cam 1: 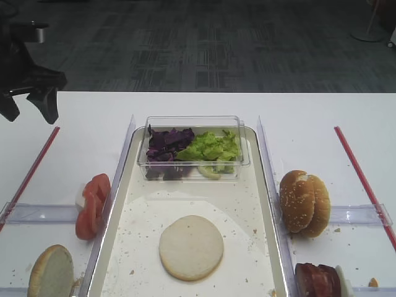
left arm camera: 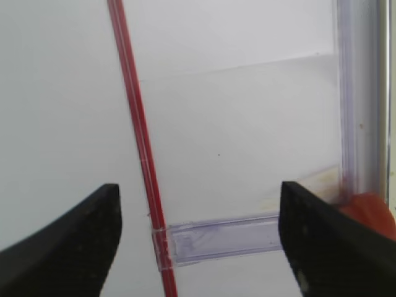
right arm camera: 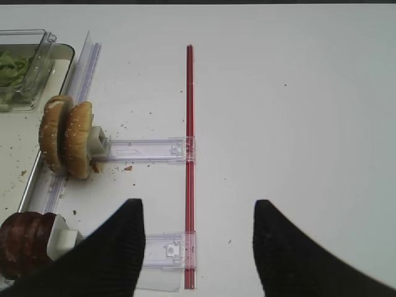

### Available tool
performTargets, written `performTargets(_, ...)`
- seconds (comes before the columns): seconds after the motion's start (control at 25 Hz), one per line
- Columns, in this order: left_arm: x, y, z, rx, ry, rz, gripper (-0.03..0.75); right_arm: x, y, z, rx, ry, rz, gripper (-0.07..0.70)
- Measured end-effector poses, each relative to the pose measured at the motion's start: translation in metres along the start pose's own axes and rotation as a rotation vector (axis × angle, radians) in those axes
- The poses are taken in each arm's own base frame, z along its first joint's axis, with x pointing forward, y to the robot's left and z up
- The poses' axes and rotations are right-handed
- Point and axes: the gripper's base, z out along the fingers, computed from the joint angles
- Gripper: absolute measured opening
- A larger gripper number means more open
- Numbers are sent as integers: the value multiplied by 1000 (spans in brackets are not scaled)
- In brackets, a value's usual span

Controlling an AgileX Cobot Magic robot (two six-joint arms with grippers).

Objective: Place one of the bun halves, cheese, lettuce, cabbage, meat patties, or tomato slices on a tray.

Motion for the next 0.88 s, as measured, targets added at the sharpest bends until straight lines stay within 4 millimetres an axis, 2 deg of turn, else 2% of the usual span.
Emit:
performTargets(0.2,1,14,0,-7,0,-34,490,0,0,0,0,0,0,426)
performTargets(0.6,2,15,-2,-15,-4,-33,490,0,0,0,0,0,0,426)
performTargets(0.88,10,14,-37,-34,-85,-27,490,0,0,0,0,0,0,426)
